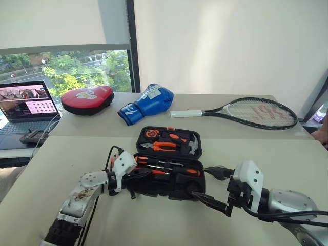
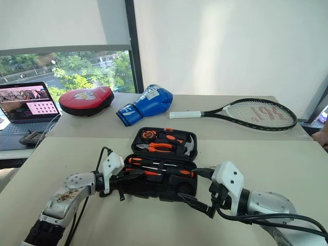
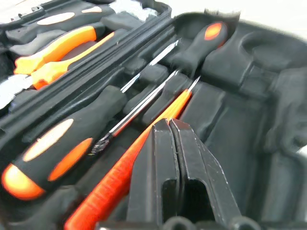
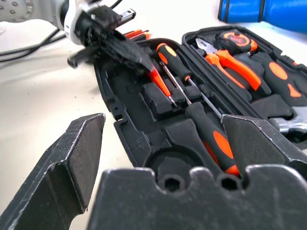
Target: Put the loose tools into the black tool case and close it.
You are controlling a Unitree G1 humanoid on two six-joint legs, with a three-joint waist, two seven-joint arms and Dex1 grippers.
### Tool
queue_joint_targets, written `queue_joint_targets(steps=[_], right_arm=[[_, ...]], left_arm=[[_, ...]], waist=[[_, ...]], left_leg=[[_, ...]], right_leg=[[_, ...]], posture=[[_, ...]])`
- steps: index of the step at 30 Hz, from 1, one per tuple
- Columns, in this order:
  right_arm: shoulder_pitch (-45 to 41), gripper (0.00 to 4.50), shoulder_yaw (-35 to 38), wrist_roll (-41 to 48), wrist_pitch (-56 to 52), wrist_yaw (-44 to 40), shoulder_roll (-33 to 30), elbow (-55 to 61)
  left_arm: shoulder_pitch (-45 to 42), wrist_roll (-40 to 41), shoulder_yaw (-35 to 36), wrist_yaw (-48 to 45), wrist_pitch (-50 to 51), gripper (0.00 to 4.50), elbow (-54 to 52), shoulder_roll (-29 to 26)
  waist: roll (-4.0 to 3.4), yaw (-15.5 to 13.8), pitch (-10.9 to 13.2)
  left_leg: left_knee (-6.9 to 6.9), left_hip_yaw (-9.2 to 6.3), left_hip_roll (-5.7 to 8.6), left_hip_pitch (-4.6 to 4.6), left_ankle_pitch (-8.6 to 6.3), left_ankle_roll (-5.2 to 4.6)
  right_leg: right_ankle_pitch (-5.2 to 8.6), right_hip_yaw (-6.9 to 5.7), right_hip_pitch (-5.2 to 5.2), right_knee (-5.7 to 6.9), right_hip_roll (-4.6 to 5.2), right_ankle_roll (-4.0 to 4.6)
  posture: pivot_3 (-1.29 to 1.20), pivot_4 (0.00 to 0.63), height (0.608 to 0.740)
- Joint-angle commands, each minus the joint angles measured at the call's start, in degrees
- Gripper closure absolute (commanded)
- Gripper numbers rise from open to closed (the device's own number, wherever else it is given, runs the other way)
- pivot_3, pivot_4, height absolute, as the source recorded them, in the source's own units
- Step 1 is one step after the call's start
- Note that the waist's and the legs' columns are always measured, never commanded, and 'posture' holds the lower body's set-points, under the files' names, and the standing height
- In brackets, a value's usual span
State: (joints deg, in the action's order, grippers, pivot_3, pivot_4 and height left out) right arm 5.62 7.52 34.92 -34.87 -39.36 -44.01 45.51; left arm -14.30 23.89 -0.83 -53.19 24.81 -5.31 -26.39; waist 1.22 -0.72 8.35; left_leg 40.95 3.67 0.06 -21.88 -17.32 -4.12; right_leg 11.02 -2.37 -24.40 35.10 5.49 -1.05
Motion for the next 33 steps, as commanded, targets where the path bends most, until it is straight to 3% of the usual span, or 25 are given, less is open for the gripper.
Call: queue_joint_targets(steps=[1, 8, 23, 33], right_arm=[[0.1, 0.00, 0.7, -0.3, 1.8, 0.1, 0.4, 1.5], [-0.6, 0.00, -0.2, -0.9, 1.9, 0.2, 0.9, 1.3], [-0.2, 0.00, 0.2, -1.0, 1.9, -0.1, 1.0, 1.3], [-1.3, 0.00, -0.1, -0.9, 1.4, -0.1, 0.8, 1.0]], left_arm=[[-5.3, 4.2, 4.6, 4.5, 5.8, 4.42, -0.6, 0.3], [-7.3, -1.2, 0.1, 7.5, 7.7, 4.42, 0.7, -1.8], [2.9, -7.5, -7.9, 4.8, 6.2, 4.42, -1.0, -7.6], [-0.9, -7.6, -5.6, 9.9, 5.2, 4.42, 2.4, -2.7]], waist=[[0.03, -0.3, 0.0], [0.03, -0.3, 0.0], [-0.27, -0.3, -0.2], [-0.39, -1.8, -0.2]], left_leg=[[0.04, -0.03, 0.01, -0.03, 0.00, 0.00], [0.01, 0.01, 0.07, -0.01, 0.00, -0.02], [-0.10, 0.01, 0.02, 0.27, -0.01, 0.00], [-0.08, 0.02, 0.05, 0.36, 0.06, -0.06]], right_leg=[[0.00, -0.01, 0.02, 0.01, 0.00, 0.00], [0.00, -0.01, 0.05, -0.06, -0.15, -0.02], [0.05, 0.05, 0.20, -0.07, 0.06, 0.05], [0.10, 0.03, 0.26, -0.08, 0.12, 0.12]], posture=[[0.00, 0.150, 0.740], [0.00, 0.150, 0.740], [0.00, 0.150, 0.740], [0.00, 0.150, 0.740]])
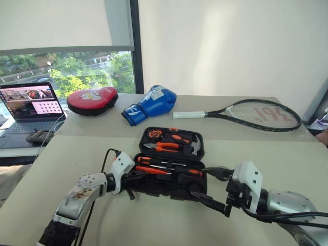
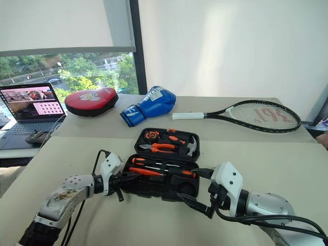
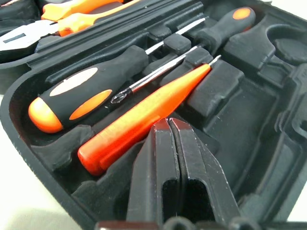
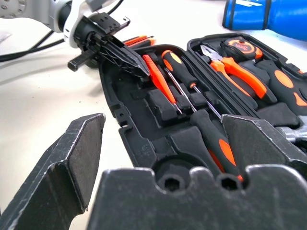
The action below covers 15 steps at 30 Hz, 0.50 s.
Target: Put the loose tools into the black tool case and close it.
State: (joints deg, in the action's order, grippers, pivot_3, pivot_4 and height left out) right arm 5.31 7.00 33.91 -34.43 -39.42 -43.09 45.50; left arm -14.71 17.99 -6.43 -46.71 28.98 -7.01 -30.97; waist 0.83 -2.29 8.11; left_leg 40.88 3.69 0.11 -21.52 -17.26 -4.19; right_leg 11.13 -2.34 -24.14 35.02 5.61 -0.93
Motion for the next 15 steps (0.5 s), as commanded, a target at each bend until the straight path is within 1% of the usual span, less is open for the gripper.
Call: queue_joint_targets(steps=[1, 4, 6, 8, 9, 15], right_arm=[[-1.0, 0.00, 0.5, 0.1, 0.9, 0.0, -0.2, 1.0], [-0.8, 0.00, 0.8, 0.1, 1.0, -0.1, -0.3, 1.1], [-0.6, 0.00, 1.0, 0.1, 1.0, -0.2, -0.3, 1.1], [-0.6, 0.00, 1.1, 0.1, 1.0, -0.1, -0.4, 1.2], [-0.6, 0.00, 1.2, 0.1, 1.0, -0.1, -0.4, 1.2], [-1.2, 0.00, 1.2, 0.2, 0.8, 0.0, -0.4, 1.1]], left_arm=[[-0.9, 0.1, 1.4, 3.5, 1.1, 4.42, 3.7, 3.2], [-1.5, 4.0, 4.4, 4.2, 3.4, 4.42, 2.7, 5.9], [-2.0, 6.6, 6.4, 5.6, 7.7, 4.42, 2.4, 7.5], [-2.8, 9.4, 8.6, 7.3, 11.8, 4.42, 2.2, 9.1], [-3.2, 10.2, 9.3, 8.0, 13.1, 4.42, 2.2, 9.6], [-6.7, 14.1, 14.5, 15.4, 20.1, 4.42, 3.8, 14.0]], waist=[[0.00, -0.4, 0.0], [0.02, -0.6, 0.0], [0.03, -0.6, 0.0], [0.04, -0.5, 0.0], [0.04, -0.5, 0.0], [0.10, -0.5, 0.1]], left_leg=[[0.01, 0.00, 0.02, -0.01, 0.05, -0.05], [0.05, 0.00, 0.02, -0.01, 0.09, -0.11], [0.07, 0.00, 0.02, -0.15, 0.12, -0.12], [0.07, -0.01, 0.04, -0.24, 0.14, -0.12], [0.07, -0.02, 0.04, -0.27, 0.15, -0.12], [0.07, -0.04, 0.04, -0.47, 0.14, -0.13]], right_leg=[[0.03, -0.02, -0.01, -0.01, 0.03, 0.05], [0.09, -0.02, -0.03, -0.03, 0.13, 0.16], [0.07, -0.03, -0.02, -0.01, 0.40, 0.10], [-0.12, -0.07, -0.07, 0.00, 0.38, -0.12], [-0.16, -0.11, -0.08, 0.00, 0.20, -0.19], [-0.16, -0.11, -0.17, -0.04, 0.03, -0.19]], posture=[[0.00, 0.150, 0.740], [0.00, 0.150, 0.740], [0.00, 0.150, 0.740], [0.00, 0.150, 0.740], [0.00, 0.150, 0.740], [0.00, 0.150, 0.740]])
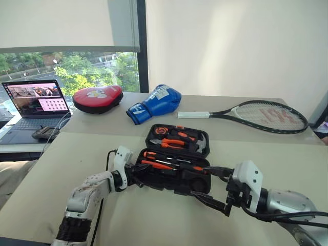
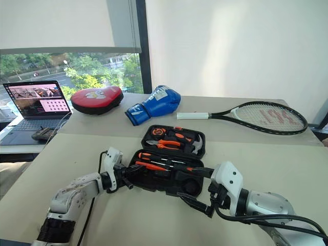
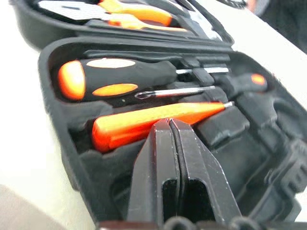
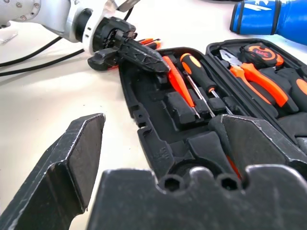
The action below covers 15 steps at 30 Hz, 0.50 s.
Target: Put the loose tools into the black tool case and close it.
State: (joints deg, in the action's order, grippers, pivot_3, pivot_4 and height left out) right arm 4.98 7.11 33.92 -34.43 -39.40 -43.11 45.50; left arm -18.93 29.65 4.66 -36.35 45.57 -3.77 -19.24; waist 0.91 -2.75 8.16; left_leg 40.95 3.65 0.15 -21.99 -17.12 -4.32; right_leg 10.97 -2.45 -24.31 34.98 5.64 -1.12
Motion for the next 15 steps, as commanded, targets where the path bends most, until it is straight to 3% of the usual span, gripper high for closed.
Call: queue_joint_targets(steps=[1, 7, 15], right_arm=[[-0.9, 0.00, 1.1, 0.3, 0.7, 0.0, -0.4, 1.1], [-0.7, 0.00, 1.0, 0.2, 0.7, 0.2, -0.3, 1.2], [-0.3, 0.00, 0.7, -0.3, 1.1, 0.1, -0.2, 0.8]], left_arm=[[-3.1, 3.4, 4.7, 6.7, 5.3, 4.42, 0.8, 3.2], [-7.0, 10.8, 13.2, 16.4, 15.6, 4.42, 1.8, 9.8], [-9.3, 10.8, 12.8, 20.7, 17.2, 4.42, 2.1, 11.4]], waist=[[0.04, 0.0, 0.0], [0.15, 0.0, 0.1], [0.22, 0.1, 0.1]], left_leg=[[0.01, -0.01, 0.00, -0.01, 0.00, 0.00], [0.01, -0.05, 0.01, -0.02, 0.00, 0.00], [0.00, -0.04, 0.04, -0.05, 0.00, 0.01]], right_leg=[[0.00, -0.01, 0.00, 0.00, 0.00, 0.00], [0.00, -0.02, 0.01, 0.00, -0.01, -0.02], [0.01, -0.03, 0.01, -0.04, -0.03, -0.02]], posture=[[0.00, 0.150, 0.740], [0.00, 0.150, 0.740], [0.00, 0.150, 0.740]])
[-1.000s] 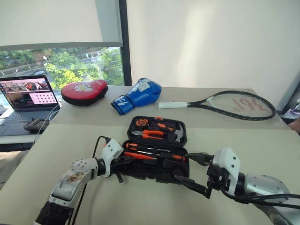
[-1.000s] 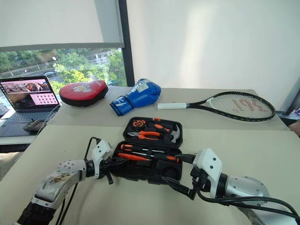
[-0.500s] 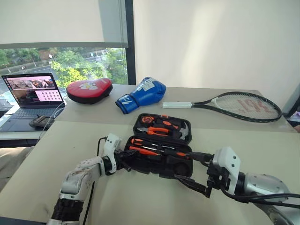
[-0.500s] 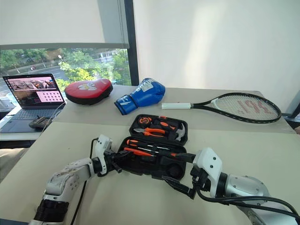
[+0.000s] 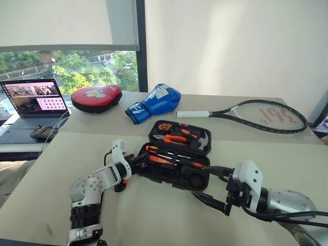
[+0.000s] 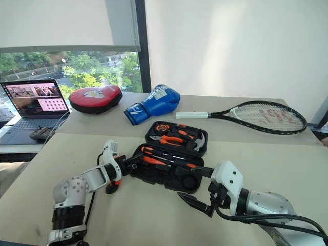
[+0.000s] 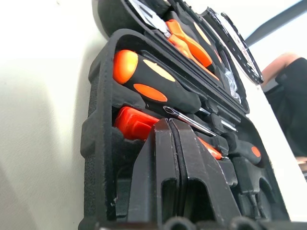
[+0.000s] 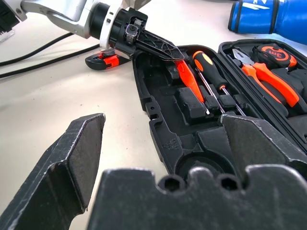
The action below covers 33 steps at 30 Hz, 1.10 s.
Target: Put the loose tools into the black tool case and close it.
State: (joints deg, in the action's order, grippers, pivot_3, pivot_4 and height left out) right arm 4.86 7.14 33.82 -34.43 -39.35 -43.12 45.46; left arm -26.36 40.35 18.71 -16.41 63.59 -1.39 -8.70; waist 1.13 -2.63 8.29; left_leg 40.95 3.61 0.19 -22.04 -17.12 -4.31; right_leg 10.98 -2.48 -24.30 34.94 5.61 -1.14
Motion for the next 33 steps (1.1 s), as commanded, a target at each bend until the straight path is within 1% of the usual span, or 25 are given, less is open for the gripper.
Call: queue_joint_targets(steps=[1, 7, 8, 9, 11, 15, 19, 24, 25, 27, 28, 31, 32, 33], right_arm=[[-0.2, 0.00, 0.7, -0.2, 1.1, 0.1, -0.1, 0.9], [-0.4, 0.00, 0.7, -0.2, 0.5, 0.6, -0.3, 1.3], [-0.6, 0.00, 0.7, -0.2, 0.5, 0.6, -0.3, 1.2], [-0.8, 0.00, 0.7, -0.1, 0.4, 0.7, -0.4, 1.2], [-1.1, 0.00, 0.8, 0.1, 0.2, 0.9, -0.4, 1.3], [-1.1, 0.00, 0.8, 0.1, 0.1, 1.1, -0.5, 1.4], [-1.2, 0.00, 0.8, 0.0, 0.2, 1.1, -0.5, 1.2], [-1.4, 0.00, 0.0, -0.5, 0.5, 1.2, -0.1, 0.8], [-1.4, 0.00, -0.1, -0.5, 0.6, 1.3, 0.0, 0.9], [-1.5, 0.00, -0.5, -0.7, 0.7, 1.3, 0.1, 0.8], [-1.5, 0.00, -0.6, -0.8, 0.8, 1.2, 0.2, 0.6], [-1.5, 0.00, -0.9, -0.9, 0.9, 1.1, 0.1, 0.6], [-1.5, 0.00, -0.8, -0.9, 0.8, 1.0, 0.1, 0.6], [-1.4, 0.00, -0.8, -0.8, 0.8, 0.9, 0.0, 0.7]], left_arm=[[-2.1, -0.1, -1.6, 0.7, -1.4, 4.42, -0.2, 0.9], [-5.2, 0.8, -1.2, 2.8, -1.9, 4.42, 1.2, 3.0], [-5.5, 0.5, -0.9, 3.7, -1.4, 4.42, 1.9, 3.2], [-5.8, -1.7, -2.2, 5.7, 0.0, 4.42, 3.1, 2.5], [-6.8, -3.8, -1.8, 10.1, 2.1, 4.42, 5.3, 2.7], [-8.4, -3.9, -0.7, 13.3, 4.4, 4.42, 6.8, 3.2], [-9.5, -3.4, -0.4, 14.3, 6.6, 4.42, 7.0, 3.0], [-6.6, -4.9, -3.2, 13.2, 7.4, 4.42, 5.8, 1.0], [-5.6, -5.6, -4.9, 12.2, 6.7, 4.42, 5.3, 0.0], [-2.0, -10.2, -14.3, 5.7, -0.5, 4.42, 4.0, -5.1], [-0.5, -11.9, -17.3, 2.7, -5.0, 4.42, 4.5, -6.2], [0.6, -14.7, -20.4, -0.9, -13.3, 4.42, 9.0, -6.2], [0.3, -15.9, -21.4, -1.7, -15.1, 4.42, 10.6, -6.2], [-0.3, -16.8, -21.9, -2.0, -16.6, 4.42, 12.4, -5.7]], waist=[[0.00, 0.0, 0.0], [0.05, -0.4, 0.0], [0.07, -0.4, 0.0], [0.10, -0.2, 0.1], [0.11, 0.2, 0.1], [0.13, 0.5, 0.1], [0.13, 0.5, 0.1], [0.12, 0.6, 0.1], [0.11, 0.7, 0.1], [0.10, 1.0, 0.0], [0.05, 1.2, 0.0], [-0.31, 1.3, -0.2], [-0.31, 1.2, -0.3], [-0.30, 1.0, -0.3]], left_leg=[[0.00, 0.00, 0.00, 0.00, 0.00, 0.00], [0.02, -0.01, 0.01, -0.05, 0.00, 0.00], [0.02, -0.02, 0.01, -0.07, 0.00, 0.00], [0.02, -0.02, 0.01, -0.07, 0.00, 0.00], [-0.02, -0.01, 0.01, -0.06, -0.02, -0.02], [-0.10, -0.01, -0.01, 0.00, -0.03, 0.02], [-0.11, -0.01, -0.02, 0.04, -0.02, 0.05], [-0.12, -0.01, -0.03, 0.08, -0.02, 0.08], [-0.12, 0.00, -0.03, 0.10, -0.04, 0.11], [-0.14, 0.00, -0.04, 0.16, -0.06, 0.15], [-0.17, 0.00, -0.05, 0.21, -0.08, 0.22], [-0.29, 0.08, -0.08, 0.44, -0.15, 0.29], [-0.29, 0.07, -0.08, 0.47, -0.16, 0.27], [-0.29, 0.05, -0.08, 0.47, -0.14, 0.28]], right_leg=[[0.00, 0.00, 0.00, 0.00, 0.01, 0.00], [0.00, 0.00, -0.02, -0.02, 0.04, 0.04], [0.00, 0.00, -0.02, -0.04, 0.04, 0.04], [0.00, 0.00, -0.02, -0.05, 0.04, 0.04], [-0.01, 0.03, -0.03, -0.08, 0.02, 0.03], [-0.01, 0.04, -0.04, -0.05, -0.03, 0.03], [-0.01, 0.04, -0.03, -0.02, -0.04, 0.03], [0.00, 0.06, -0.03, -0.01, -0.04, 0.03], [0.00, 0.08, -0.02, -0.01, -0.04, 0.03], [0.00, 0.11, -0.01, -0.01, -0.05, 0.04], [0.03, 0.13, 0.00, 0.01, -0.06, 0.08], [0.14, 0.19, 0.12, 0.00, 0.07, 0.29], [0.24, 0.19, 0.13, 0.01, 0.37, 0.44], [0.30, 0.19, 0.13, 0.03, 0.41, 0.55]], posture=[[0.00, 0.150, 0.740], [0.00, 0.150, 0.740], [0.00, 0.150, 0.740], [0.00, 0.150, 0.740], [0.00, 0.150, 0.740], [0.00, 0.150, 0.740], [0.00, 0.150, 0.740], [0.00, 0.150, 0.740], [0.00, 0.150, 0.740], [0.00, 0.150, 0.740], [0.00, 0.150, 0.740], [0.00, 0.150, 0.740], [0.00, 0.150, 0.740], [0.00, 0.150, 0.740]])
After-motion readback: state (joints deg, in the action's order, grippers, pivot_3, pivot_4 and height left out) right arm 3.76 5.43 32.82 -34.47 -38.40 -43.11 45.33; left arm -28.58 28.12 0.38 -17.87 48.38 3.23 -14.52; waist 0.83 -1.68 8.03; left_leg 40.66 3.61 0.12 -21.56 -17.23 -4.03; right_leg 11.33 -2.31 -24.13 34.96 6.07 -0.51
